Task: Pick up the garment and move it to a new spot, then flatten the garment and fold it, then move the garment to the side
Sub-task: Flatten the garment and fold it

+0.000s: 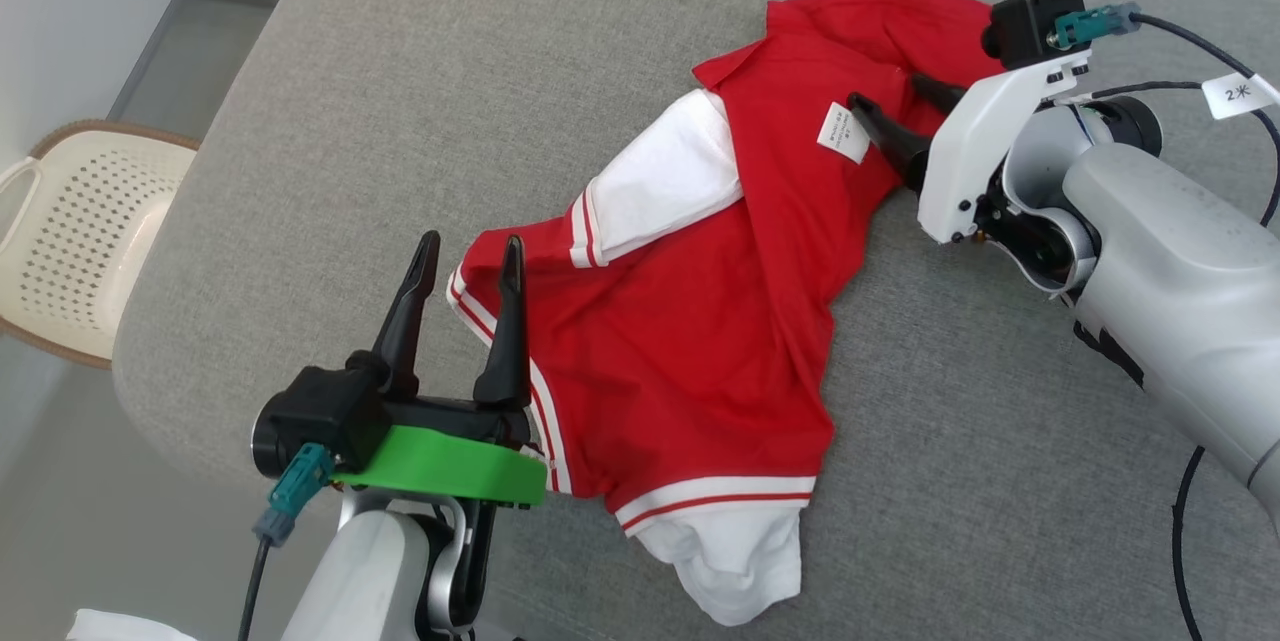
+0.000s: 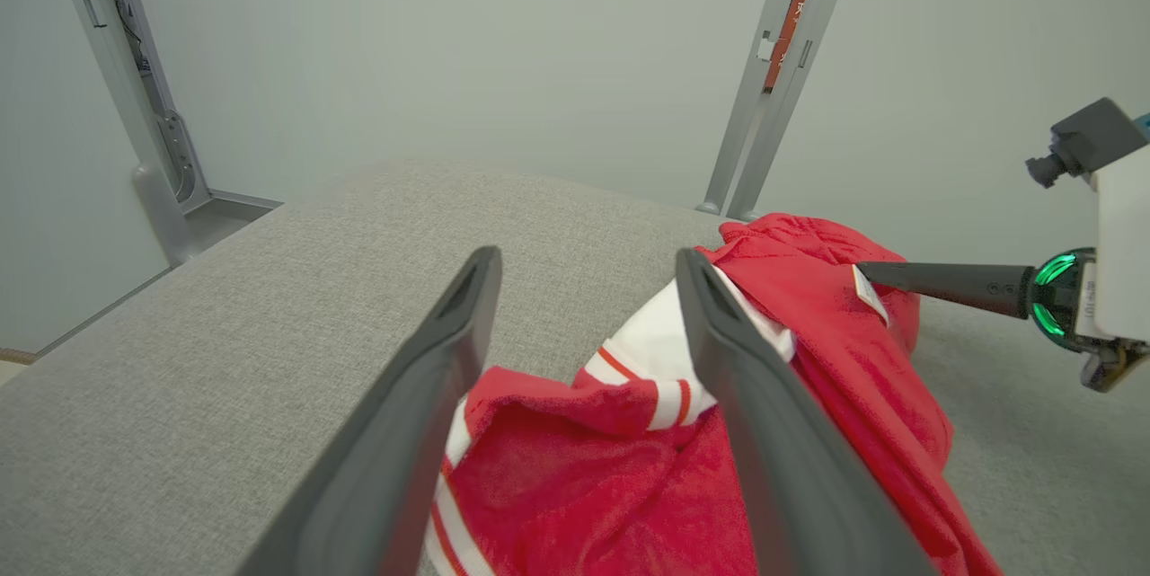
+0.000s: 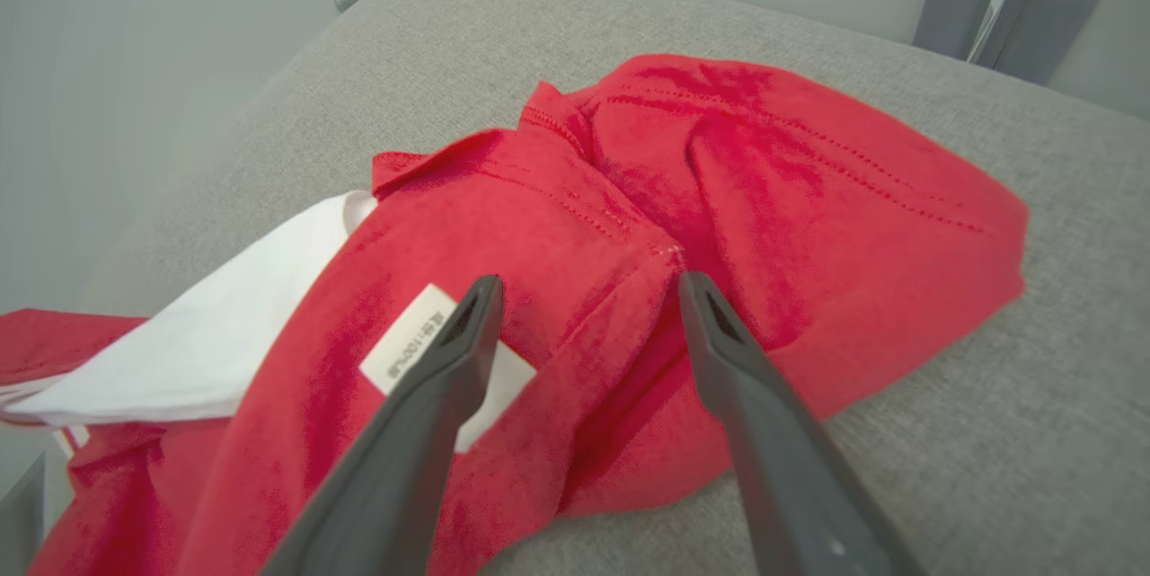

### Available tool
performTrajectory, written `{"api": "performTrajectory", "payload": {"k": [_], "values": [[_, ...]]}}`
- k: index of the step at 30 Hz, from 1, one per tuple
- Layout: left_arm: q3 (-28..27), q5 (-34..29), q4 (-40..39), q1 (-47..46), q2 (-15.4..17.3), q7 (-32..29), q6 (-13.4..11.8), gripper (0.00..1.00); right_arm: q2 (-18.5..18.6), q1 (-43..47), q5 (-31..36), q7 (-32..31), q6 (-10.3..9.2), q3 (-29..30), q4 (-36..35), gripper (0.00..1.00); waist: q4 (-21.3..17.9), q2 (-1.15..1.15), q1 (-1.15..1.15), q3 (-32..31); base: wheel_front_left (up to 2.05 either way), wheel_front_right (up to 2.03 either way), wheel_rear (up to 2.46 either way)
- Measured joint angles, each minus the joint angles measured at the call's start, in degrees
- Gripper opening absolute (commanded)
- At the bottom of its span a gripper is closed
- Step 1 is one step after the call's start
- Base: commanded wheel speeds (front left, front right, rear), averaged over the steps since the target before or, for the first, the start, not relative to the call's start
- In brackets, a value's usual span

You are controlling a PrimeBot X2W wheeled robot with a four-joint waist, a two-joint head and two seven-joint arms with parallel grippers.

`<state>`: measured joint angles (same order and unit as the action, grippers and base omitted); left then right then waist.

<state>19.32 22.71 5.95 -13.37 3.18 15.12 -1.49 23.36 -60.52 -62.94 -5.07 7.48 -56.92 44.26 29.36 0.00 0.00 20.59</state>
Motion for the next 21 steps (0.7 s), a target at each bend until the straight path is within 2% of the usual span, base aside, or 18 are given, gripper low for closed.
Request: {"api": "performTrajectory", "payload": {"k": [7,8,9,10,17,21], "values": [[-0.5,1.3,-0.5,0.0,-0.2,0.0,-0.1,1.00,-1.8,-3.1,-2.1,-1.4,0.01,-3.4,4.7,1.00,2.1,0.00,0.00,3.8,0.00,0.00,0.00],[-0.4,1.4,-0.5,0.0,-0.2,0.0,-0.3,1.00,-1.8,-3.5,-2.6,-1.4,0.01,-3.8,4.9,0.93,2.4,0.00,0.00,4.0,0.00,0.00,0.00],[-0.4,1.4,-0.5,0.0,-0.2,0.0,-0.4,1.00,-1.8,-3.7,-2.6,-0.9,0.01,-4.2,5.1,0.42,2.6,0.00,0.00,4.1,0.00,0.00,0.00],[-0.4,1.4,-0.5,0.0,-0.2,0.0,-0.5,1.00,-1.8,-3.8,-2.6,-0.2,0.01,-4.8,5.3,0.00,2.7,0.00,0.00,4.2,0.00,0.00,0.00],[-0.5,0.9,1.5,0.0,-0.3,0.0,-0.2,1.00,-1.2,-3.6,-2.3,11.8,0.01,-6.2,5.6,0.00,2.5,0.00,0.00,2.2,0.00,0.00,0.00],[-1.7,-0.8,3.0,0.9,-0.3,0.0,0.5,1.00,-1.2,-2.2,-2.6,16.6,0.01,-7.0,4.4,0.00,1.3,0.00,0.00,0.0,0.00,0.00,0.00]]}}
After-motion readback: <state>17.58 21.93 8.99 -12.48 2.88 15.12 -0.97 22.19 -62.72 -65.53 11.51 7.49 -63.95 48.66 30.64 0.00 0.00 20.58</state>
